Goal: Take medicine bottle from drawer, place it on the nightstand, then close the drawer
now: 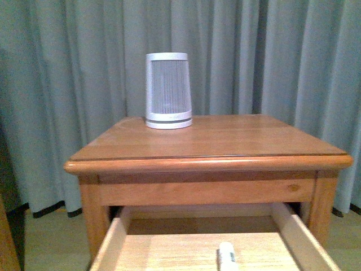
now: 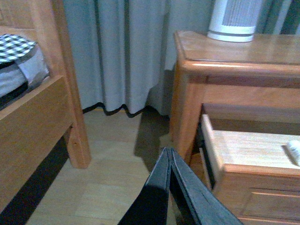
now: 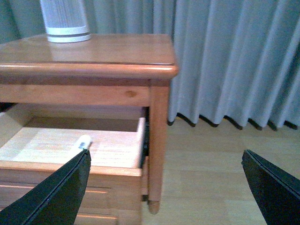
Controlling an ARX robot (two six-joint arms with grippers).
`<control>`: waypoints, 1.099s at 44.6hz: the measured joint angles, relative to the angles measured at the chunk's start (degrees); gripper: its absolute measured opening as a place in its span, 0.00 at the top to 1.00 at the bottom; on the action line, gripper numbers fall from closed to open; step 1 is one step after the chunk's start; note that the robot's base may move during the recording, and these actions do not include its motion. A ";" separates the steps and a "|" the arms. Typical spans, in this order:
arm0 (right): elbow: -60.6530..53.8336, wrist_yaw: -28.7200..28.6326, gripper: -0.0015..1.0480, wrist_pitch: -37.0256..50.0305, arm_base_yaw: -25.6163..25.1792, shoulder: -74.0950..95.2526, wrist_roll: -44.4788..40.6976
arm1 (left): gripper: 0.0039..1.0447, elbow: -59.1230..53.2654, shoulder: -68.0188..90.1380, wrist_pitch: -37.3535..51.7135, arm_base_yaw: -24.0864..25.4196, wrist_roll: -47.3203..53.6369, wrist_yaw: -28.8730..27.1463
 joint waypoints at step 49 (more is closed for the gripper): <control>35.45 21.18 0.07 12.31 9.18 79.38 10.99 | 0.06 -0.02 0.00 0.00 -0.04 0.04 0.00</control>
